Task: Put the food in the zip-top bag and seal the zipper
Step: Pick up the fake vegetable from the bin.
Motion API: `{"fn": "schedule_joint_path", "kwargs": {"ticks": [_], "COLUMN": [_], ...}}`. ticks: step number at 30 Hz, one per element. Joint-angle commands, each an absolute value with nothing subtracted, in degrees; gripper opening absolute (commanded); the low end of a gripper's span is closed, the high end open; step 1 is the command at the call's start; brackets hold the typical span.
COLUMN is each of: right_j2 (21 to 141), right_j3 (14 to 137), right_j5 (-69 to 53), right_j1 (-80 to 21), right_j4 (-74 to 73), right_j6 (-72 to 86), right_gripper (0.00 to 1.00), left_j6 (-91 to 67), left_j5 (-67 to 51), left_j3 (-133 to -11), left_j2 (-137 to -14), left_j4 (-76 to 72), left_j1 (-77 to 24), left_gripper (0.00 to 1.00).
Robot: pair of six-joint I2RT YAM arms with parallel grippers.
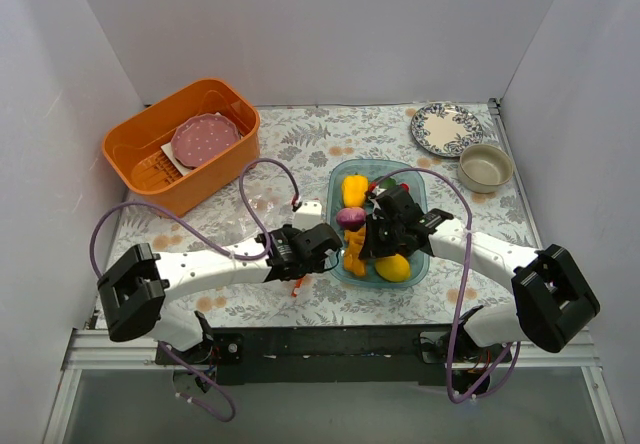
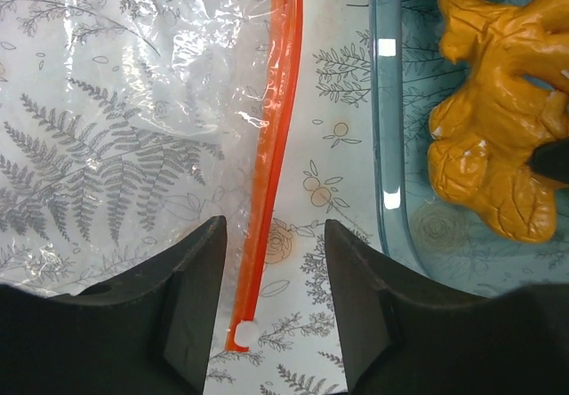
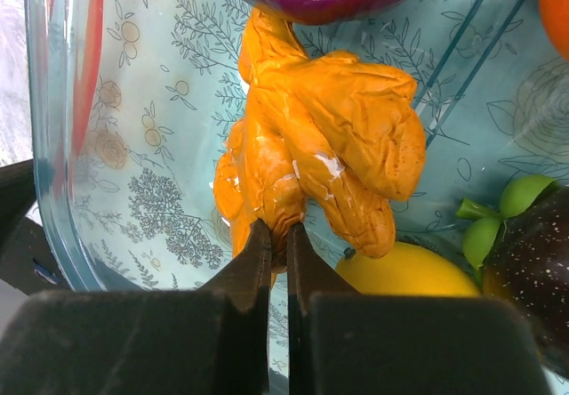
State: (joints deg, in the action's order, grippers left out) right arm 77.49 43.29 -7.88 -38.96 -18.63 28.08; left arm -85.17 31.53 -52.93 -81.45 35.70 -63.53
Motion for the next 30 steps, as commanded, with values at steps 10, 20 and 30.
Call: {"fn": "schedule_joint_path", "kwargs": {"ticks": [10,20,30], "right_j2": [75.7,75.5,74.5], "right_j3": [43.9,43.4,43.2], "right_j5": [-8.5,-8.9,-9.6], "right_j1": [-38.3,-38.1,-38.1], "right_j4": [-18.7,-18.4,-18.3], "right_j6": [27.4,27.6,27.9], "right_gripper": [0.01,0.01,0.01], "left_j6": [-82.8,-84.2,-87.4], "left_j5": [39.0,41.4,44.0], "left_j3": [-54.3,-55.6,-56.7], "left_j2": [-87.9,-90.2,-88.5], "left_j4": [33.5,35.4,39.0], "left_j1": [-63.3,-63.3,-63.3], "left_gripper": [0.43,0.27,0.09]}}
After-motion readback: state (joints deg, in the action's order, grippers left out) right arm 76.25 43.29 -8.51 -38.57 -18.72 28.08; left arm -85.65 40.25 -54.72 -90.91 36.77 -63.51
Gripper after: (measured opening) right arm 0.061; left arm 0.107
